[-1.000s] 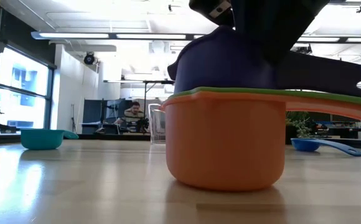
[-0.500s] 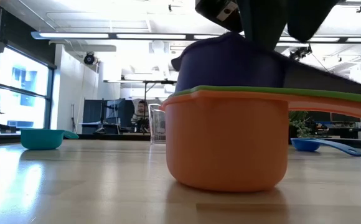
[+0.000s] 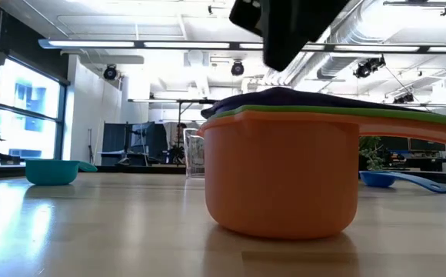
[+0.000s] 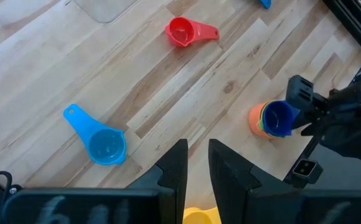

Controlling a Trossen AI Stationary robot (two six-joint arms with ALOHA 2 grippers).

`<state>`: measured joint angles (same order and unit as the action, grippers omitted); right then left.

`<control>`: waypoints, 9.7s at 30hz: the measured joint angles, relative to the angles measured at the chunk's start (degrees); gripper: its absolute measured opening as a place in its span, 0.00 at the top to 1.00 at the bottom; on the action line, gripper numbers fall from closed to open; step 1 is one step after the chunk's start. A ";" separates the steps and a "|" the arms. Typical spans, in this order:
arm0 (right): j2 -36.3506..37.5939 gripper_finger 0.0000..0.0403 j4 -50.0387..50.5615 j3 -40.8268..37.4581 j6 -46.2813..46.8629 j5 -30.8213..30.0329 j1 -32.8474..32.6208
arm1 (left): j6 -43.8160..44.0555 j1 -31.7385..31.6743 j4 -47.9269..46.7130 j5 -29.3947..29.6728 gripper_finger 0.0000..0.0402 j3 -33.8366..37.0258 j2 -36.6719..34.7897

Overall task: Nest measuring cups in basket
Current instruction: Stack the dark blue measuring cup on the green measuring cup

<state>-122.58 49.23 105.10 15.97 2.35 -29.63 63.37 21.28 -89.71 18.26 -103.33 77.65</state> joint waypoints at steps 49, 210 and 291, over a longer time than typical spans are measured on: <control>5.20 0.72 7.43 -13.77 33.16 3.15 0.20 | -2.93 2.54 0.00 -1.61 0.86 0.00 2.24; 5.05 0.72 -3.69 -14.14 62.45 0.68 -3.06 | -23.58 15.33 60.16 -6.51 0.86 7.93 46.38; 3.10 0.72 -7.04 -14.05 68.85 -3.17 -4.52 | -34.56 17.38 59.34 -3.65 0.86 7.93 50.47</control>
<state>-119.48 42.19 91.05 84.82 -0.82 -34.15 28.81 38.65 -30.37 14.61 -95.39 128.11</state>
